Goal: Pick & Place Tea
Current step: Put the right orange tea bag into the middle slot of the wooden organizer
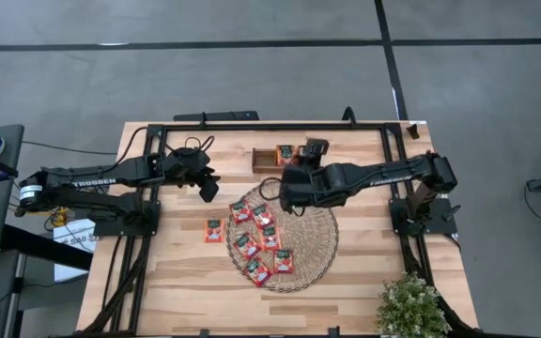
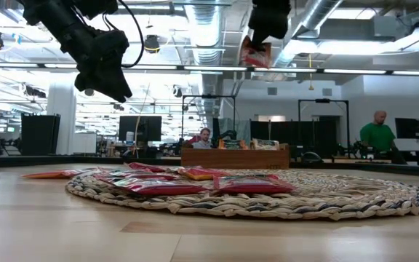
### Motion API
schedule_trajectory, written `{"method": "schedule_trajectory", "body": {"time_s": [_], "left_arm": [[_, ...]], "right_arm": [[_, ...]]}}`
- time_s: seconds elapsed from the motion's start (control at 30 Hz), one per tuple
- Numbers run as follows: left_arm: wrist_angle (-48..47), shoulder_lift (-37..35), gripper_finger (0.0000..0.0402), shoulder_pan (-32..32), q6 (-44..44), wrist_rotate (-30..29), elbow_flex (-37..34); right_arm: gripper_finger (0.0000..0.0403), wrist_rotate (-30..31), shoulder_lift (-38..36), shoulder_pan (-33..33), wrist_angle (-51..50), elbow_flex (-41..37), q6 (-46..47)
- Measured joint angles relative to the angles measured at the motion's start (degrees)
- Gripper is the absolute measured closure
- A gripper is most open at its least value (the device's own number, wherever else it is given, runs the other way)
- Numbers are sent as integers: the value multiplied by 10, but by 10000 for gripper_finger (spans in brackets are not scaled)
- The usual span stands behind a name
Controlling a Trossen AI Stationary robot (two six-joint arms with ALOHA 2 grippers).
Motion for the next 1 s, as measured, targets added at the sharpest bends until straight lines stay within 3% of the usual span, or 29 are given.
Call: {"method": "schedule_trajectory", "body": {"time_s": [0.4,0.57,0.77,1.0], "left_arm": [[0,0,250,0,2,-5,0],[0,0,250,0,3,-5,0],[0,0,250,0,3,-8,0],[0,0,250,0,0,-10,0]], "right_arm": [[403,23,5,-21,62,-18,-33],[403,-1,5,-37,126,-50,-49],[403,-9,6,-94,249,-109,-149],[403,-83,6,-154,336,-154,-208]]}}
